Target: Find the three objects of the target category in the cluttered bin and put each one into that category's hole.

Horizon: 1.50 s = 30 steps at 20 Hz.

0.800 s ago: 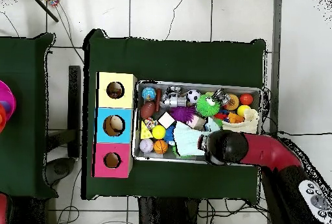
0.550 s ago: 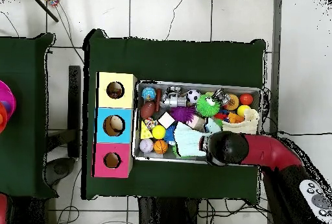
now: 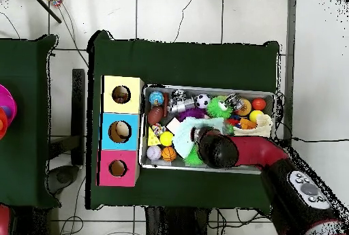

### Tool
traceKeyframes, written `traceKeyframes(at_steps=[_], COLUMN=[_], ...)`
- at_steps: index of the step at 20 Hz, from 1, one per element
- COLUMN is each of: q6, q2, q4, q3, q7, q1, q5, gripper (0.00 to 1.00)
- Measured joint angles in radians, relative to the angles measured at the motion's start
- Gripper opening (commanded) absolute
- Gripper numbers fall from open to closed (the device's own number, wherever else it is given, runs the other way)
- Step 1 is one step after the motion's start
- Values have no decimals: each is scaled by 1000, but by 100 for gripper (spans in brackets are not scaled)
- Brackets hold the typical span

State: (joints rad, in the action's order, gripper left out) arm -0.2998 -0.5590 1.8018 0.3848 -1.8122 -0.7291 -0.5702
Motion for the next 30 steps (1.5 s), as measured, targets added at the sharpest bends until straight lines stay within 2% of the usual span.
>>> traceKeyframes(at_steps=[3, 4, 7, 8, 11, 12, 15, 20, 24, 30], q6=[197, 323, 528, 635, 833, 863, 879, 833, 794, 793], q2=[7, 7, 3, 0, -3, -3, -3, -1, 0, 0], q4=[3, 8, 23, 32, 40, 40, 40, 40, 38, 35], q3=[-68, -115, -184, -215, -271, -283, -317, -361, -391, -396], q7=[-1, -1, -1, -1, -1, -1, -1, -1, -1, -1], q1=[87, 147, 244, 292, 380, 397, 432, 452, 453, 441], q5=[-2, 7, 38, 59, 113, 127, 162, 182, 182, 179], gripper=[0, 0, 0, 0, 0, 0, 0, 0, 0, 0])
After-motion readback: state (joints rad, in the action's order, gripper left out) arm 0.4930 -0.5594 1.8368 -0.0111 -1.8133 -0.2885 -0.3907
